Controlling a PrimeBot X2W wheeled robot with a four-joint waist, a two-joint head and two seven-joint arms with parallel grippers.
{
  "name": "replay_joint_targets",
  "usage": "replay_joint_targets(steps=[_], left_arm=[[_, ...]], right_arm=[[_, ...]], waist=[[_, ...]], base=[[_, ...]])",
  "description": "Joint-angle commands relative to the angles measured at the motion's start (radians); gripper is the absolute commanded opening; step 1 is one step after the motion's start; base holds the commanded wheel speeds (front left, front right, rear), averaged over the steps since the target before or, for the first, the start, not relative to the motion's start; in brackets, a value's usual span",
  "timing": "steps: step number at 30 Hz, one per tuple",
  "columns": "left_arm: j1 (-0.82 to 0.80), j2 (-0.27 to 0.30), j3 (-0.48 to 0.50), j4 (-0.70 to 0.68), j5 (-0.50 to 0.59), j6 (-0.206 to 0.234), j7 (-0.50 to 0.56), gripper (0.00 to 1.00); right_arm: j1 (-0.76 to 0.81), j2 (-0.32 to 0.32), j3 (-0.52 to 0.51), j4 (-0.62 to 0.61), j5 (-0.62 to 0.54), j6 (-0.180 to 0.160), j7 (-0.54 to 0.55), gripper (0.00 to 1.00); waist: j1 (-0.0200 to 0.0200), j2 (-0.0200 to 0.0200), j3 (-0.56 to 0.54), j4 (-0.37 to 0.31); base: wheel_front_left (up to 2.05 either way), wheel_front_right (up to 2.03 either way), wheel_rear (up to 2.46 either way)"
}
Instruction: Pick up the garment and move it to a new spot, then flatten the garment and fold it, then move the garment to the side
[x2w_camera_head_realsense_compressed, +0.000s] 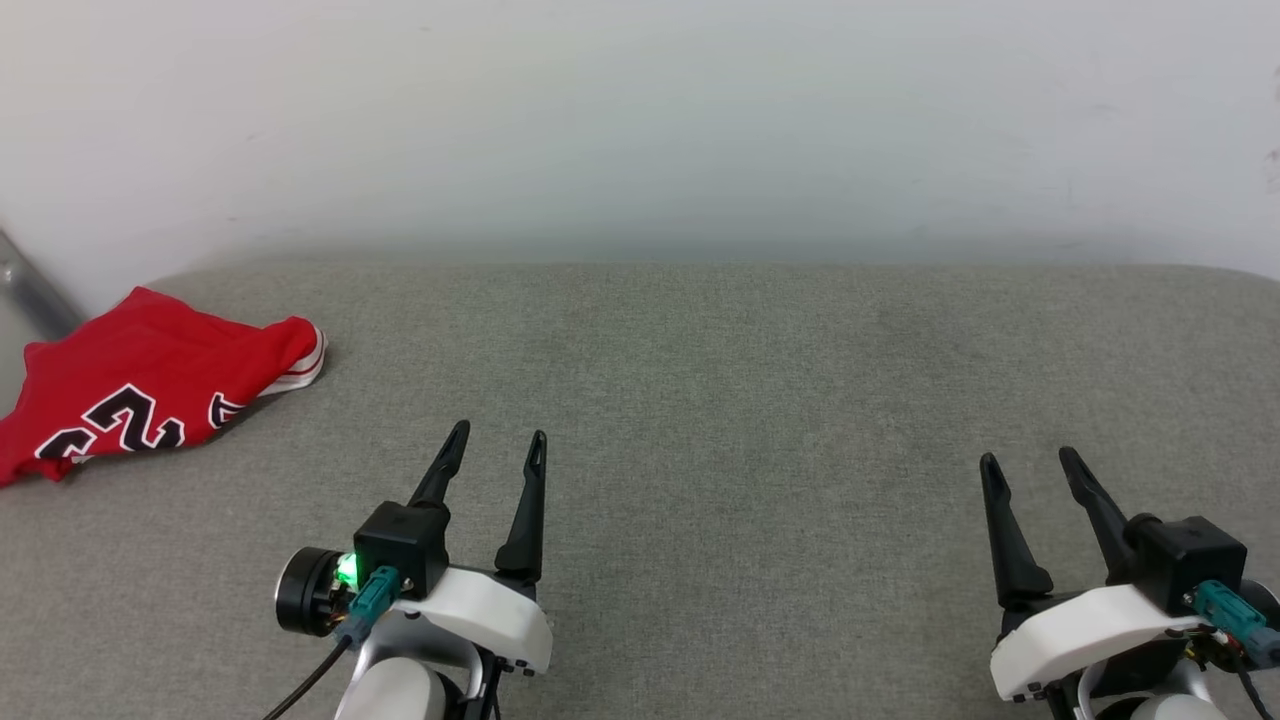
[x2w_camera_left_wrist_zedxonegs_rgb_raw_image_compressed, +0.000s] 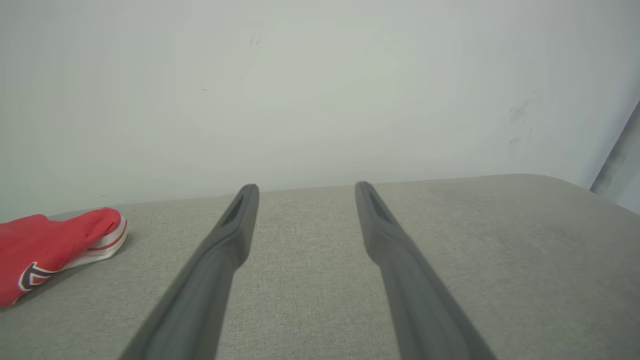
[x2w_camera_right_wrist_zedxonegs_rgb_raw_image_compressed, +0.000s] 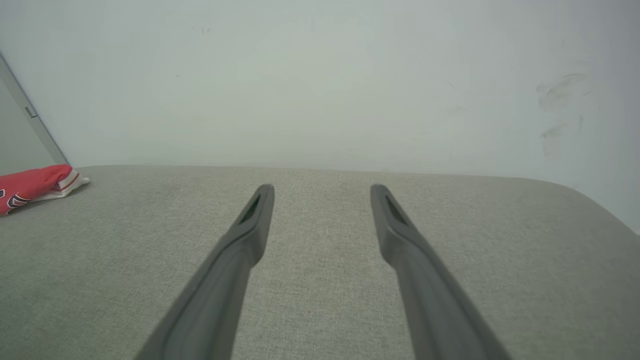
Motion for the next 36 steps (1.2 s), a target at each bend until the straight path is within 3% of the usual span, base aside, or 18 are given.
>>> replay_joint_targets(steps=[1,16,36], left_arm=[[-0.011,-0.003,-0.004,0.003,0.023,0.003,-0.009,1.00],[-0.017,-0.014,-0.006,0.047,0.087,0.001,-0.036,1.00],[-0.027,-0.024,0.021,0.071,0.050,0.007,-0.037,1.00]], right_arm=[[0.008,0.003,0.000,-0.011,-0.026,0.000,-0.007,1.00],[0.015,0.004,-0.007,-0.016,-0.076,0.000,-0.020,1.00],[0.005,0.004,-0.015,0.003,-0.032,0.000,-0.025,1.00]], waist=[[0.0000,-0.0001,0.000,0.002],[0.0000,-0.0001,-0.002,0.012],[0.0000,-0.0001,0.006,0.025]], base=[[0.00,0.00,0.00],[0.00,0.00,0.00],[0.00,0.00,0.00]])
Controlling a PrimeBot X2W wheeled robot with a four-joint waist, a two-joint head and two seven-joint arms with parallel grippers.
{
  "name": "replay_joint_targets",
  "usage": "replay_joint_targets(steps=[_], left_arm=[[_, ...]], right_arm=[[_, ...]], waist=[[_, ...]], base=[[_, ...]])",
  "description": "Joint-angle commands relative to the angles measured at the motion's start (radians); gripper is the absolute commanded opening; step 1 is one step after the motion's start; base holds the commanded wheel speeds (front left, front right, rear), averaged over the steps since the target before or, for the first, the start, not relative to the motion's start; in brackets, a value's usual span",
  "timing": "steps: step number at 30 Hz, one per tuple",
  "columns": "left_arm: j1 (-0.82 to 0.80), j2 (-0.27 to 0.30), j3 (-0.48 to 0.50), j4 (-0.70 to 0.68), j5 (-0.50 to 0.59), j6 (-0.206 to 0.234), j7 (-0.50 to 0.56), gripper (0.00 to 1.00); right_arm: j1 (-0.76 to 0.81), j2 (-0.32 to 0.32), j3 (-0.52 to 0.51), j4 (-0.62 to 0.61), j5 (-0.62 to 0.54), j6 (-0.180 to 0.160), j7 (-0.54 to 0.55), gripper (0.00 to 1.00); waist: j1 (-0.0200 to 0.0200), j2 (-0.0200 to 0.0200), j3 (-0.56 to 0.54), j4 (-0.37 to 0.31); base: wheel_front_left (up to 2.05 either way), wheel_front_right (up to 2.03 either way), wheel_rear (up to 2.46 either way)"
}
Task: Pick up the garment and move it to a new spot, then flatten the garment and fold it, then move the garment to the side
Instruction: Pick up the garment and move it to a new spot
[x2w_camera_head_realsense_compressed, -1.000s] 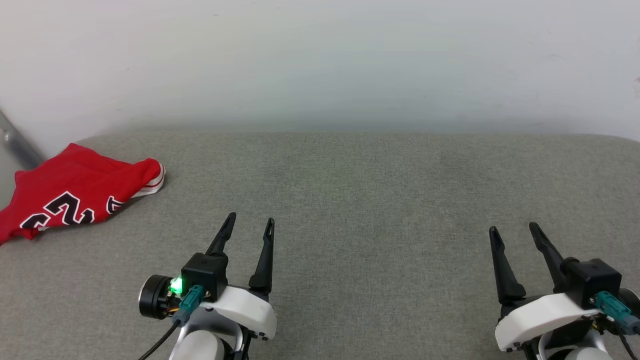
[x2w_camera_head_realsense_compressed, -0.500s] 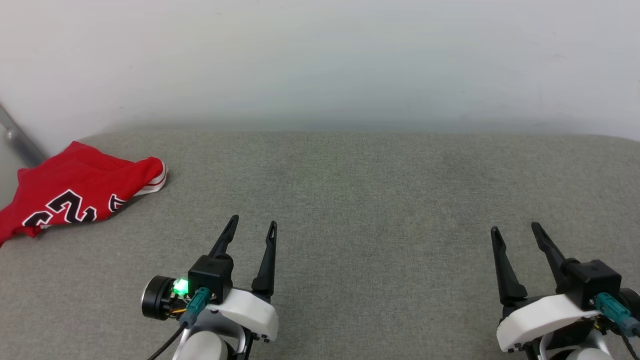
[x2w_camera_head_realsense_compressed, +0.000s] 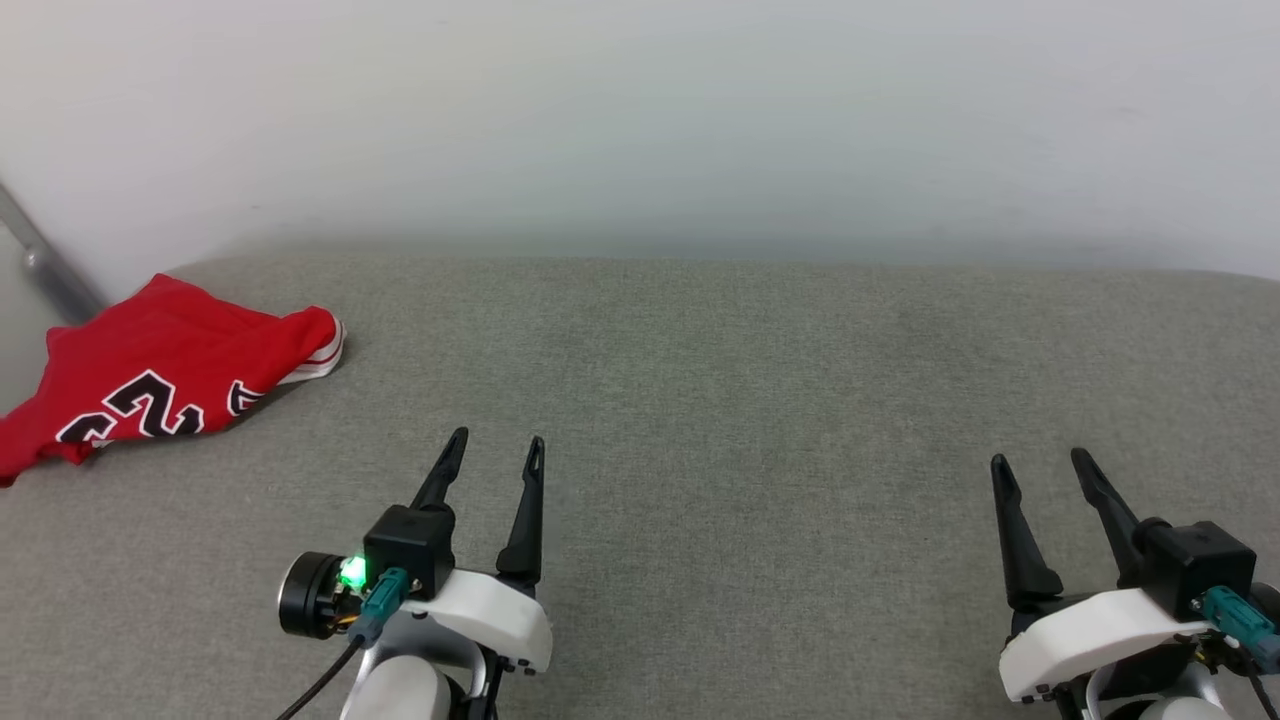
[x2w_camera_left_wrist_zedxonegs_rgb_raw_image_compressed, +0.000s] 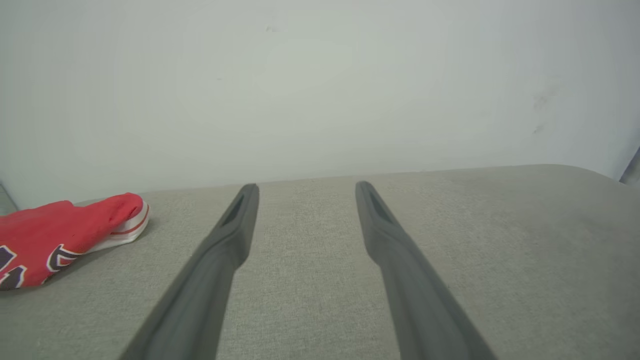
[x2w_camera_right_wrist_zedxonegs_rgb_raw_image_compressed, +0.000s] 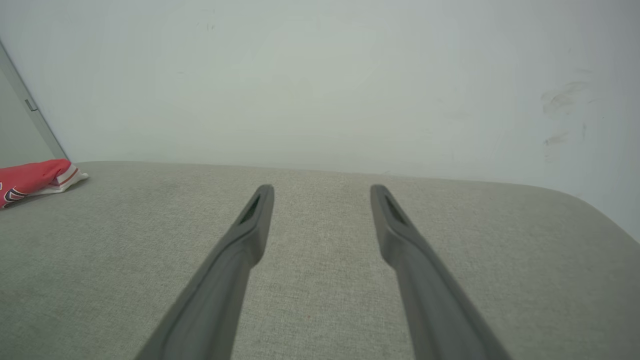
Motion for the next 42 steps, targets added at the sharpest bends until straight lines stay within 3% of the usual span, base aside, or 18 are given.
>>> replay_joint_targets(steps=[1,26,34,42], left_arm=[[-0.019,-0.001,0.006,0.002,-0.005,0.006,-0.003,1.00],[-0.054,-0.003,0.115,-0.018,-0.048,0.049,-0.003,1.00],[-0.053,-0.003,0.138,-0.021,-0.060,0.055,-0.003,1.00],[-0.140,-0.003,0.153,0.004,-0.058,0.056,-0.003,1.00]], right_arm=[[-0.002,0.003,-0.004,-0.002,0.000,0.000,-0.008,1.00],[-0.084,0.000,0.062,-0.035,-0.028,0.000,0.009,1.00],[-0.100,-0.016,0.089,-0.048,-0.038,0.000,0.021,1.00],[-0.132,-0.036,0.109,-0.068,-0.031,0.000,0.042,1.00]], waist=[[0.0000,-0.0001,0.004,0.012],[0.0000,-0.0001,0.088,0.373],[0.0000,-0.0001,0.104,0.417],[0.0000,-0.0001,0.142,0.395]], base=[[0.00,0.00,0.00],[0.00,0.00,0.00],[0.00,0.00,0.00],[0.00,0.00,0.00]])
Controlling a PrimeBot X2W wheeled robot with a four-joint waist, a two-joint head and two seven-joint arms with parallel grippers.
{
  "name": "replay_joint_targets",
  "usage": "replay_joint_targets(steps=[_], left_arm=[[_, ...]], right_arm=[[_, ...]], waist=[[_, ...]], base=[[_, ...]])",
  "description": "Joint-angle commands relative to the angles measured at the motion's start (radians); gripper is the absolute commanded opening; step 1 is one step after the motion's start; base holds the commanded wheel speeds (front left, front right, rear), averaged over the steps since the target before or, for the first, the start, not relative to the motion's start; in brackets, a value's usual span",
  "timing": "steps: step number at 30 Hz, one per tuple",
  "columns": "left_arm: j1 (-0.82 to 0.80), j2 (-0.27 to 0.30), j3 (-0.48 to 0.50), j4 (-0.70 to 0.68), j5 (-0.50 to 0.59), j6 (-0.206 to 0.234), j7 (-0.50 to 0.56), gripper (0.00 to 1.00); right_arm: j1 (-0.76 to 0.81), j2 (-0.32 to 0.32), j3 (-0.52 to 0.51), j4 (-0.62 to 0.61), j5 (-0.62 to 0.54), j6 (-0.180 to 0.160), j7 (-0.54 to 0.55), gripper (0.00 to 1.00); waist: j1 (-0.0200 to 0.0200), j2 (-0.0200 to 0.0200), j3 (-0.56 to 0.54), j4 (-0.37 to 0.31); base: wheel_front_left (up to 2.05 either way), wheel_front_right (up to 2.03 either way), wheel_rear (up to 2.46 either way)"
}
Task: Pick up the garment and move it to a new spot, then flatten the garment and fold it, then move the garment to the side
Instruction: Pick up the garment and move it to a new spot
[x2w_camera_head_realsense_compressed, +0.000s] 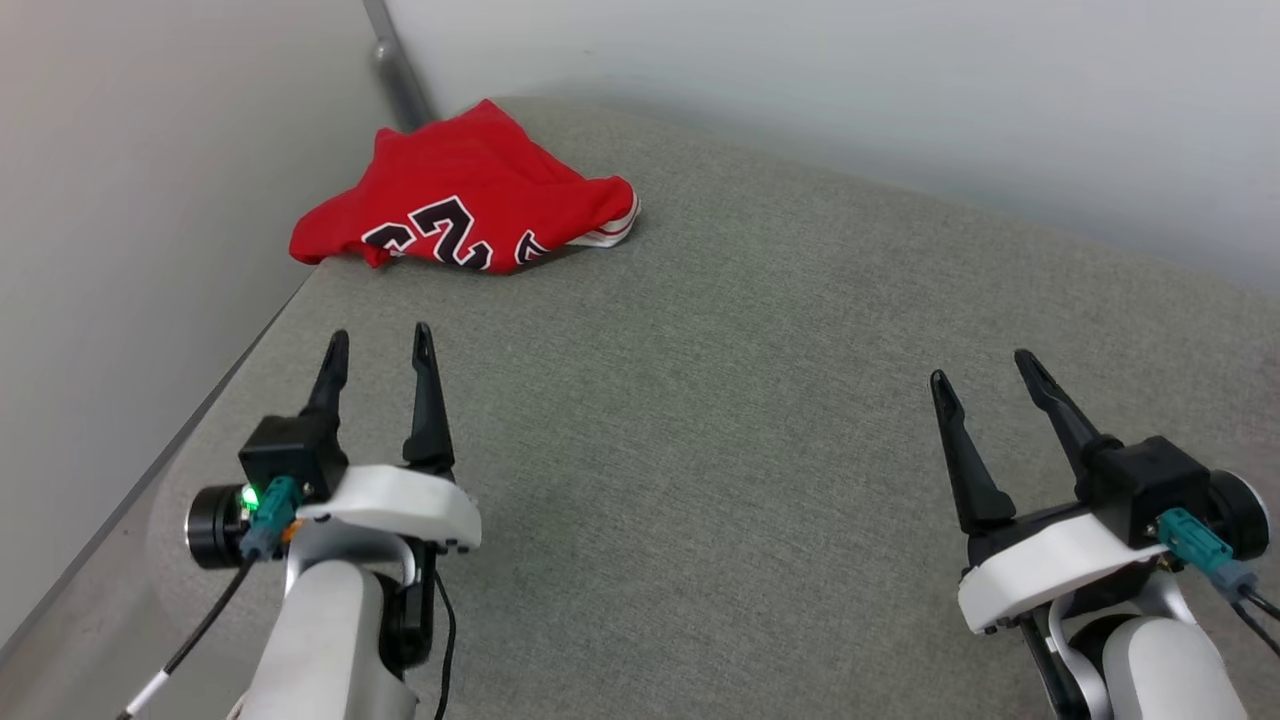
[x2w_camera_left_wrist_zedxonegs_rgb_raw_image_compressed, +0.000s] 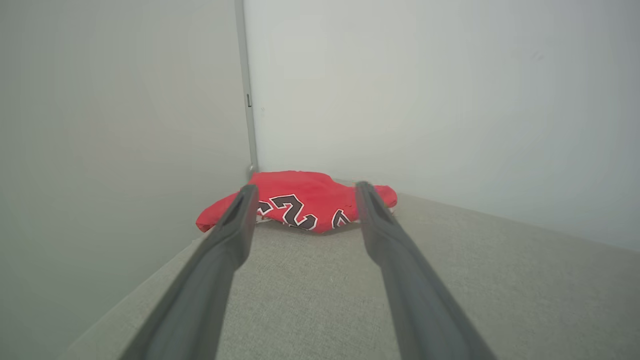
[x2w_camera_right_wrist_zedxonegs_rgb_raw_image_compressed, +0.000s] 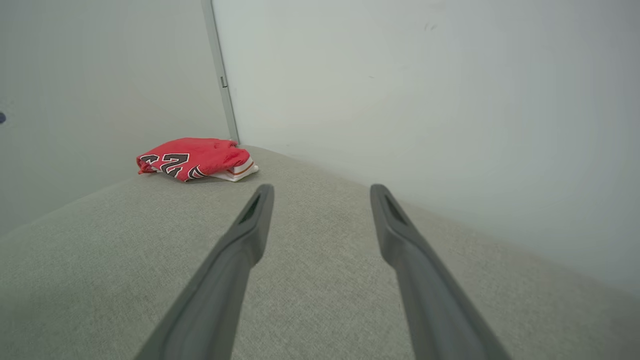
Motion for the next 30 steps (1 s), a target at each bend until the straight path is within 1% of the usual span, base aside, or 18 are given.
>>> replay_joint_targets(steps=[1,4,6,9,12,15,19,21,26,29,30], left_arm=[[-0.048,-0.001,0.006,0.015,0.005,-0.006,-0.003,1.00],[-0.142,0.012,0.016,0.052,0.005,-0.008,-0.003,1.00],[-0.216,0.035,0.028,0.092,-0.002,-0.016,0.001,1.00],[-0.341,0.073,0.050,0.149,-0.012,-0.022,0.039,1.00],[-0.469,0.105,0.073,0.203,-0.041,-0.037,0.081,1.00],[-0.585,0.158,0.100,0.255,-0.065,-0.050,0.135,1.00],[-0.705,0.226,0.114,0.322,-0.081,-0.071,0.240,1.00],[-0.750,0.272,0.126,0.350,-0.095,-0.082,0.321,1.00],[-0.819,0.380,0.148,0.387,-0.129,-0.121,0.481,1.00],[-0.833,0.425,0.158,0.398,-0.157,-0.132,0.598,1.00],[-0.833,0.425,0.158,0.398,-0.157,-0.132,0.598,1.00]], right_arm=[[-0.022,-0.011,0.003,-0.009,0.004,0.000,0.006,1.00],[-0.042,-0.019,0.007,-0.022,0.005,0.000,0.016,1.00],[-0.058,-0.027,0.012,-0.030,0.005,0.000,0.023,1.00],[-0.086,-0.035,0.017,-0.044,0.012,0.000,0.029,1.00],[-0.107,-0.045,0.009,-0.059,0.016,0.000,0.029,1.00],[-0.132,-0.053,0.011,-0.068,0.021,0.000,0.027,1.00],[-0.168,-0.061,0.012,-0.066,0.030,0.000,0.014,1.00],[-0.186,-0.059,0.024,-0.068,0.029,0.000,0.010,1.00],[-0.229,-0.049,0.044,-0.075,0.045,0.000,-0.008,1.00],[-0.250,-0.051,0.049,-0.080,0.052,0.000,-0.014,1.00],[-0.250,-0.051,0.049,-0.080,0.052,0.000,-0.014,1.00]], waist=[[0.0000,0.0000,0.021,-0.020],[0.0000,0.0000,0.056,-0.050],[0.0000,0.0000,0.083,-0.077],[0.0000,0.0000,0.134,-0.122],[0.0000,0.0000,0.193,-0.160],[0.0000,0.0000,0.252,-0.206],[0.0000,0.0000,0.318,-0.261],[0.0000,0.0000,0.350,-0.291],[0.0000,0.0000,0.420,-0.349],[0.0000,0.0000,0.457,-0.369],[0.0000,0.0000,0.457,-0.369]], base=[[0.00,0.00,0.00],[0.00,0.00,0.00],[0.00,0.00,0.00],[0.00,0.00,0.00],[0.00,0.00,0.00],[0.00,0.00,0.00],[0.00,0.00,0.00],[0.00,0.00,0.00],[0.00,0.00,0.00],[0.00,0.00,0.00],[0.00,0.00,0.00]])
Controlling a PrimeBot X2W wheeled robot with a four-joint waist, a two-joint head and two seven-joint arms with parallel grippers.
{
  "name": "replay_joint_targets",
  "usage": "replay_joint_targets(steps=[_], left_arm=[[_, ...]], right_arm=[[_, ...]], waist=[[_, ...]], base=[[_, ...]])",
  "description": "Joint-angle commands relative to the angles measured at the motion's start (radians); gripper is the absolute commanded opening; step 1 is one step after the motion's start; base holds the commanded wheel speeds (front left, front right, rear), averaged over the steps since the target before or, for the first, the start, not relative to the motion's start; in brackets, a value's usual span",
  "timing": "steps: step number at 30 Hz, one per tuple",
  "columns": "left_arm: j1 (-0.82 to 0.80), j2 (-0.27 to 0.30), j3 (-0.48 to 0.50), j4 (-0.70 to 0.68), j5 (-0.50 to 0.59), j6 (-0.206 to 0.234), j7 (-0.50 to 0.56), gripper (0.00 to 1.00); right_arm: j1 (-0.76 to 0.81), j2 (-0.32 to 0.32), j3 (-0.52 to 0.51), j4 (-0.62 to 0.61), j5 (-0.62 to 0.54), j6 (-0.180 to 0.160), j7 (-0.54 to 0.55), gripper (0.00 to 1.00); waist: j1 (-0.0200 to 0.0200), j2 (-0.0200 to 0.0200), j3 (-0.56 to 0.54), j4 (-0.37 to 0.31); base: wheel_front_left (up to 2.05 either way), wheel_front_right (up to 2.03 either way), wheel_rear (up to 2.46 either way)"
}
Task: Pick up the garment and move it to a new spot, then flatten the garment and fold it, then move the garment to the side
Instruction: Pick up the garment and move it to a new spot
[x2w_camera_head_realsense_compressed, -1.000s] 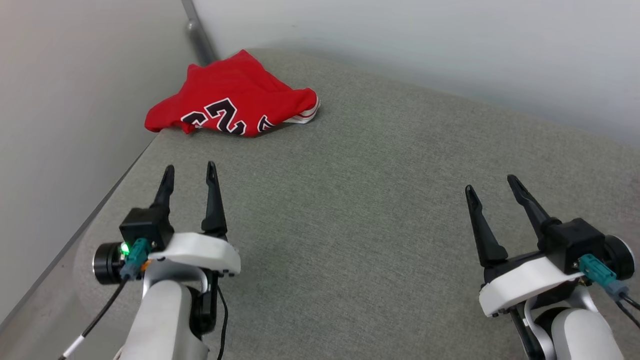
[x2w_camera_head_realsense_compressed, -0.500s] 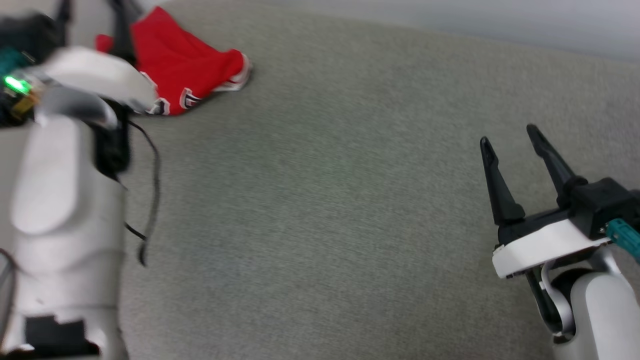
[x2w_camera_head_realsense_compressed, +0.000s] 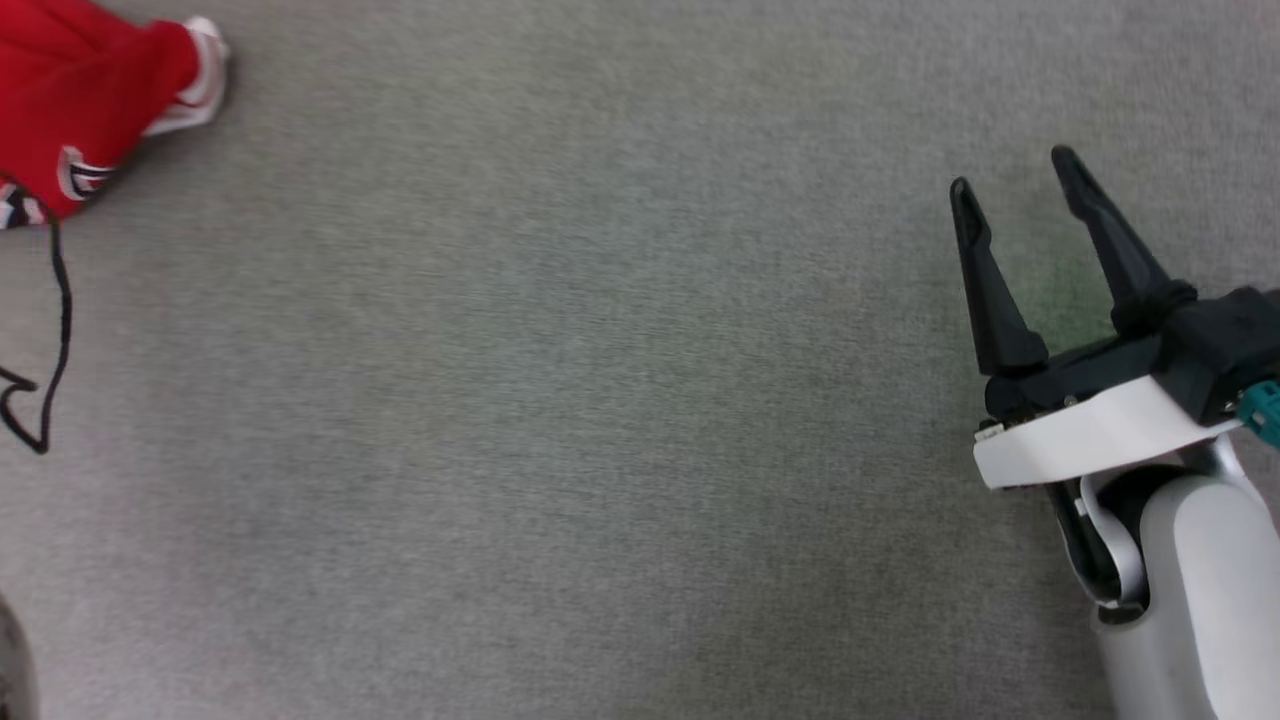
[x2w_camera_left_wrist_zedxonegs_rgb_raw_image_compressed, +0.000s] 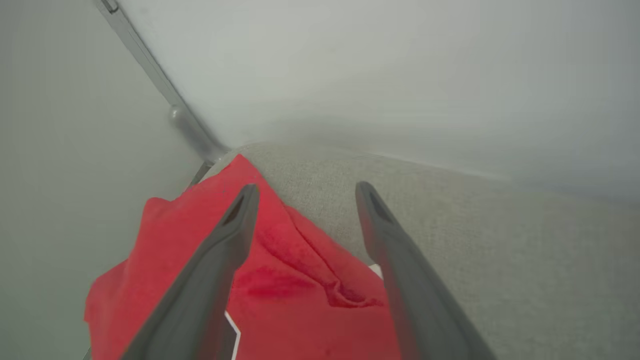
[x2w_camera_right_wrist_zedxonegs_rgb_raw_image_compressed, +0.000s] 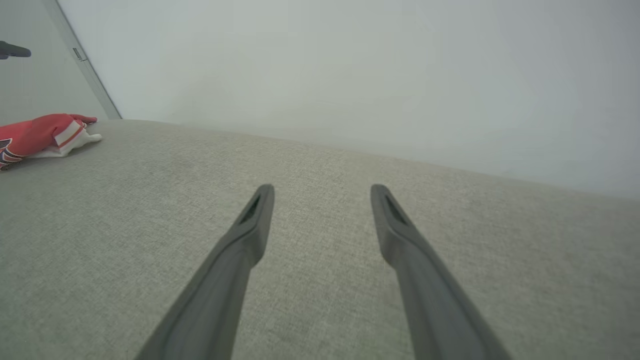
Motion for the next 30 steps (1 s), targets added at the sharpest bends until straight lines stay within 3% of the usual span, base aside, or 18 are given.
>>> replay_joint_targets(steps=[1,5,10,16,17,19,23,30], left_arm=[[-0.009,0.020,0.003,0.003,-0.005,-0.003,0.036,1.00],[0.013,0.070,0.015,0.009,-0.037,-0.004,0.212,1.00],[0.072,0.108,0.049,-0.007,-0.078,0.035,0.399,1.00],[0.201,0.065,0.082,-0.045,-0.126,0.124,0.574,1.00],[0.217,0.058,0.087,-0.064,-0.130,0.135,0.586,0.62],[0.242,0.055,0.094,-0.102,-0.136,0.149,0.597,0.00],[0.257,0.068,0.105,-0.230,-0.102,0.181,0.485,0.00],[0.249,0.062,0.100,-0.269,-0.048,0.198,0.272,0.00]], right_arm=[[-0.023,-0.001,0.003,-0.007,0.009,0.000,-0.005,1.00],[-0.045,-0.002,0.014,-0.012,0.011,0.000,-0.012,1.00],[-0.065,-0.002,0.026,-0.020,0.009,0.000,-0.015,1.00],[-0.074,-0.004,0.032,-0.033,0.012,0.000,-0.011,1.00],[-0.075,-0.004,0.032,-0.036,0.011,0.000,-0.009,1.00],[-0.075,-0.002,0.032,-0.040,0.011,0.000,-0.007,1.00],[-0.059,0.001,0.027,-0.032,0.010,0.000,-0.008,1.00],[-0.002,0.015,0.008,-0.002,0.010,0.000,-0.017,1.00]], waist=[[-0.0002,-0.0001,0.058,-0.047],[-0.0002,-0.0001,0.101,-0.066],[-0.0002,-0.0001,0.138,-0.083],[-0.0002,-0.0001,0.153,-0.091],[-0.0002,-0.0001,0.154,-0.092],[-0.0002,-0.0001,0.153,-0.093],[-0.0002,-0.0001,0.113,-0.085],[-0.0002,-0.0001,-0.014,-0.062]], base=[[0.00,0.00,0.00],[0.00,0.00,0.00],[0.00,0.00,0.00],[0.00,0.00,0.00],[0.00,0.00,0.00],[0.00,0.00,0.00],[0.00,0.00,0.00],[0.00,0.00,0.00]])
